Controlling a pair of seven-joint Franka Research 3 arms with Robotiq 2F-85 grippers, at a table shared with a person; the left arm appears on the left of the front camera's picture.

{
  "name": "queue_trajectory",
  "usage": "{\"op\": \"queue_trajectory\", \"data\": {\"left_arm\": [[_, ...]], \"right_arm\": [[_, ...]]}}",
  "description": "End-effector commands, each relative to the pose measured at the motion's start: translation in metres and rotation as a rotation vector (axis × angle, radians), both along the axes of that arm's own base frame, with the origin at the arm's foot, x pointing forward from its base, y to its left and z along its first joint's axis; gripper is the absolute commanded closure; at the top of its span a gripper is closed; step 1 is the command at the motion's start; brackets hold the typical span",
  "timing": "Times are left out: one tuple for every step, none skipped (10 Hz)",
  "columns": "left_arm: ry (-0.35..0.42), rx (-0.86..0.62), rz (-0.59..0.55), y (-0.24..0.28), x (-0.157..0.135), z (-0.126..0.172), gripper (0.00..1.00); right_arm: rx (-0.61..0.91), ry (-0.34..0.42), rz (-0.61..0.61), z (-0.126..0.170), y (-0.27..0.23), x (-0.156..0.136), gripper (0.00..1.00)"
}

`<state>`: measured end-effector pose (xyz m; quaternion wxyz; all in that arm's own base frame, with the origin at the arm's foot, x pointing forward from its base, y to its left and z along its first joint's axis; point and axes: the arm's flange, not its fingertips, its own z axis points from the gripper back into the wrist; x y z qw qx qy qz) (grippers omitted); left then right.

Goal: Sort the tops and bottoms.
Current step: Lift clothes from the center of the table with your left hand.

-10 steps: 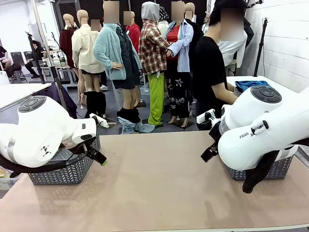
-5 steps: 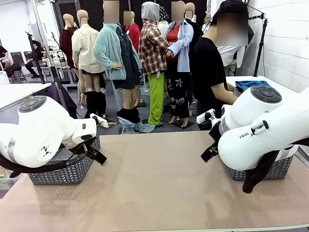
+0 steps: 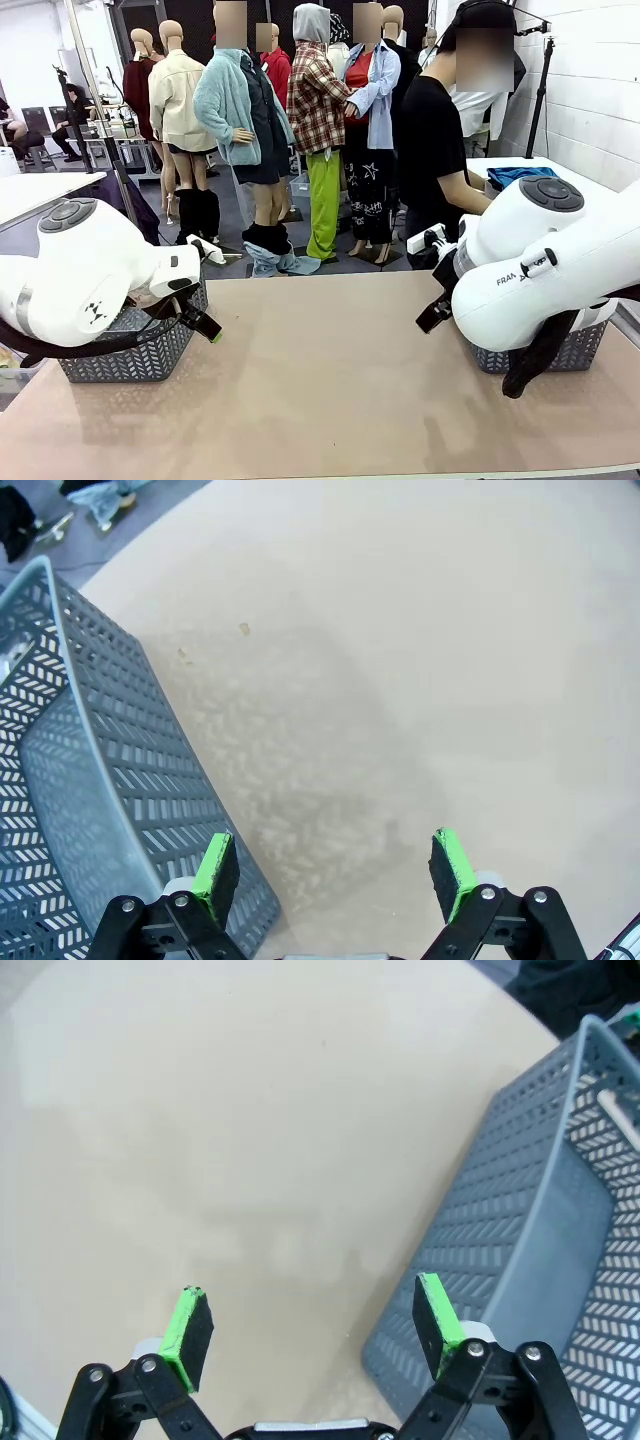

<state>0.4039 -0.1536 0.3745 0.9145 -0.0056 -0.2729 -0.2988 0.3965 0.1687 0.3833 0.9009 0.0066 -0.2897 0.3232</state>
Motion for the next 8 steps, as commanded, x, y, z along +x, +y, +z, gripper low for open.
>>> {"op": "queue_trajectory", "data": {"left_arm": [[-0.097, -0.019, -0.016, -0.004, 0.000, 0.023, 0.00], [-0.143, -0.023, -0.033, -0.008, -0.003, 0.036, 0.00], [-0.177, -0.040, -0.070, -0.015, -0.008, 0.051, 0.00], [-0.242, -0.035, -0.101, -0.021, -0.014, 0.066, 0.00], [-0.325, -0.016, -0.095, -0.021, -0.019, 0.089, 0.00], [-0.393, 0.002, -0.046, -0.009, -0.020, 0.113, 0.00], [-0.424, -0.008, 0.027, 0.013, -0.020, 0.135, 0.00], [-0.448, -0.031, 0.115, 0.041, -0.024, 0.155, 0.00]], "right_arm": [[0.045, -0.095, -0.001, 0.022, 0.007, -0.005, 0.00], [0.056, -0.137, 0.005, 0.034, 0.008, -0.009, 0.00], [0.052, -0.182, 0.017, 0.047, 0.008, -0.013, 0.00], [0.049, -0.220, 0.015, 0.060, 0.008, -0.015, 0.00], [0.065, -0.284, -0.016, 0.079, -0.001, -0.020, 0.00], [0.087, -0.355, -0.077, 0.100, -0.021, -0.025, 0.00], [0.125, -0.399, -0.140, 0.114, -0.046, -0.027, 0.00], [0.162, -0.428, -0.226, 0.125, -0.076, -0.025, 0.00]]}}
